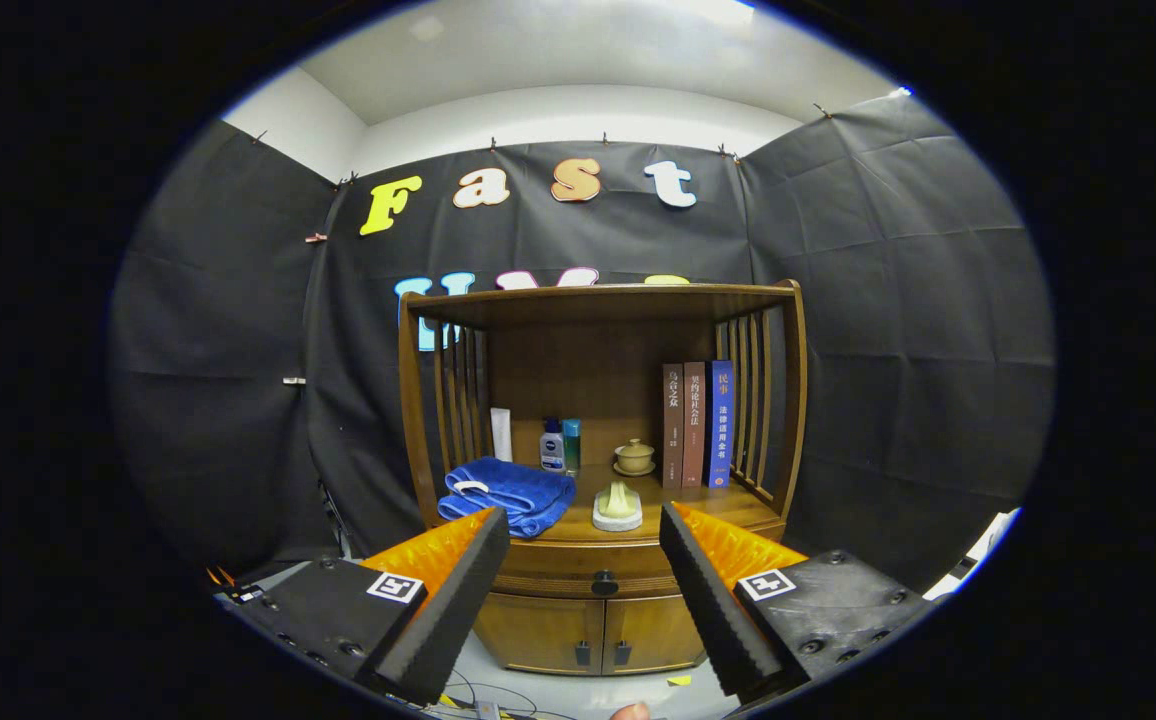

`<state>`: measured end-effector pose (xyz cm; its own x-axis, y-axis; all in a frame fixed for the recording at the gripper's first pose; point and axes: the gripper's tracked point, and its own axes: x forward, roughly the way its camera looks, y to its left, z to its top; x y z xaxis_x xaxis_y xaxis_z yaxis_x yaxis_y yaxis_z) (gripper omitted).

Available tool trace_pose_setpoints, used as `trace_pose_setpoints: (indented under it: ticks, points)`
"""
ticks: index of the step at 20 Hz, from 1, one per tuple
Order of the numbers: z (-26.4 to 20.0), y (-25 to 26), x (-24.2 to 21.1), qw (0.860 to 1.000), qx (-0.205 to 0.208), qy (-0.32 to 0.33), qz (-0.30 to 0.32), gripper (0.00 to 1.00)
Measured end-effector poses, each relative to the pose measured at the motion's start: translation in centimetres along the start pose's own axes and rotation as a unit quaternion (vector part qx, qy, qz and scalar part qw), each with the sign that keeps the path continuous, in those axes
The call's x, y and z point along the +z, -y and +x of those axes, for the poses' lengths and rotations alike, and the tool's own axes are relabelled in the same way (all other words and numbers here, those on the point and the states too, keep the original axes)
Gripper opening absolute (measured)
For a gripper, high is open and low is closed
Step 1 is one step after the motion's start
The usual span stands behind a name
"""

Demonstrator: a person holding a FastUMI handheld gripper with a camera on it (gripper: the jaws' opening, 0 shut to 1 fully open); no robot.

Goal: Pull open the drawer, take out the items inside it, and place them on the countertop above the cabinet.

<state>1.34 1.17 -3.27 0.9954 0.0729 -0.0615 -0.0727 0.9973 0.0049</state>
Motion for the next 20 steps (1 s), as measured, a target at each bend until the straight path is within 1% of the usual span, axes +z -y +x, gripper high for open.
trace_pose_setpoints:
  ticks: [20]
  points:
    - [0.15,-0.3,0.06,1.0,0.004,0.0,0.0,0.99]
